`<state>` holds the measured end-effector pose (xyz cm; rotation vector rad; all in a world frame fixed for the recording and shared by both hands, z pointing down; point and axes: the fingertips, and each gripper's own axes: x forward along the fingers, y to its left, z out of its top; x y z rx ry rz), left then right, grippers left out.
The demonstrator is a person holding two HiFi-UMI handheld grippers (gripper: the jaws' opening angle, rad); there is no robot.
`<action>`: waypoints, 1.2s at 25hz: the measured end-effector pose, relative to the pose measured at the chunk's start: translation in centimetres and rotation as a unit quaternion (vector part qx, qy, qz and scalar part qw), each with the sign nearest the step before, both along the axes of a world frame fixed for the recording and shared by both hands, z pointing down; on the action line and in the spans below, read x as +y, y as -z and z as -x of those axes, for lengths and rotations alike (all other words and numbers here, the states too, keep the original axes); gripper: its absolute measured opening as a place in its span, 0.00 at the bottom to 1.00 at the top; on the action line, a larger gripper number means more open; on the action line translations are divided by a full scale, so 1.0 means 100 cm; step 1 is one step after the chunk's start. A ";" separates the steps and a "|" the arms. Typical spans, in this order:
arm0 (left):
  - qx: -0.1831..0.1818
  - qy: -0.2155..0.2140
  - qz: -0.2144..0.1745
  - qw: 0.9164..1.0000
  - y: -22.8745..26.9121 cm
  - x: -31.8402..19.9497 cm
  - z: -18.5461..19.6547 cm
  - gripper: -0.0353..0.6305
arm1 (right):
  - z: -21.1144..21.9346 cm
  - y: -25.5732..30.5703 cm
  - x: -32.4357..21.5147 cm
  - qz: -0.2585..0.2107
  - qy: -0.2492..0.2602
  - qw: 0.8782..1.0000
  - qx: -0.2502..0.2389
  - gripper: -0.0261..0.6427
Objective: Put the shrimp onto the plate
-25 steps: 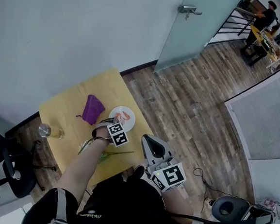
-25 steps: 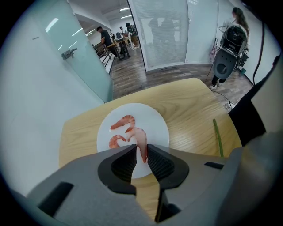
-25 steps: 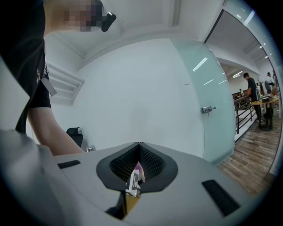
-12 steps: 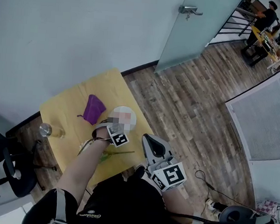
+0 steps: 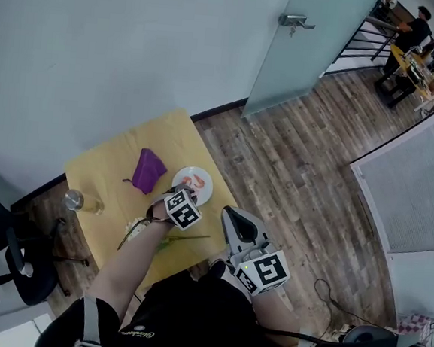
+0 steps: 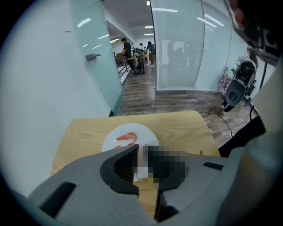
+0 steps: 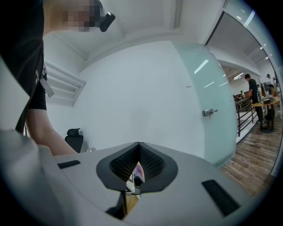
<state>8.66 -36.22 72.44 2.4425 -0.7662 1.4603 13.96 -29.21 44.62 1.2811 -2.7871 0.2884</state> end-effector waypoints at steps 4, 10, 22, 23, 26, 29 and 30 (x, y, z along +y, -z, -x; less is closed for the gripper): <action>0.044 0.028 -0.013 0.999 0.028 0.002 -0.004 0.11 | -0.001 0.003 0.002 -0.007 0.000 1.000 -0.003 0.04; 0.123 0.067 -0.028 0.990 0.077 0.014 -0.006 0.09 | -0.004 0.009 0.008 -0.015 -0.002 1.000 0.001 0.04; 0.282 0.124 -0.141 0.941 0.215 0.039 -0.007 0.06 | -0.010 0.019 0.024 -0.030 -0.004 1.000 -0.005 0.04; 0.293 0.124 -0.150 0.936 0.226 0.043 -0.008 0.06 | -0.010 0.020 0.025 -0.031 -0.004 1.000 -0.006 0.04; 0.318 0.129 -0.175 0.923 0.250 0.053 -0.008 0.06 | -0.007 0.023 0.028 -0.034 -0.001 0.999 -0.011 0.04; 0.336 0.135 -0.202 0.910 0.269 0.064 -0.005 0.06 | -0.005 0.026 0.031 -0.038 0.002 0.999 -0.011 0.04; 0.345 0.135 -0.208 0.905 0.275 0.067 -0.004 0.06 | -0.004 0.027 0.031 -0.039 0.002 0.999 -0.012 0.04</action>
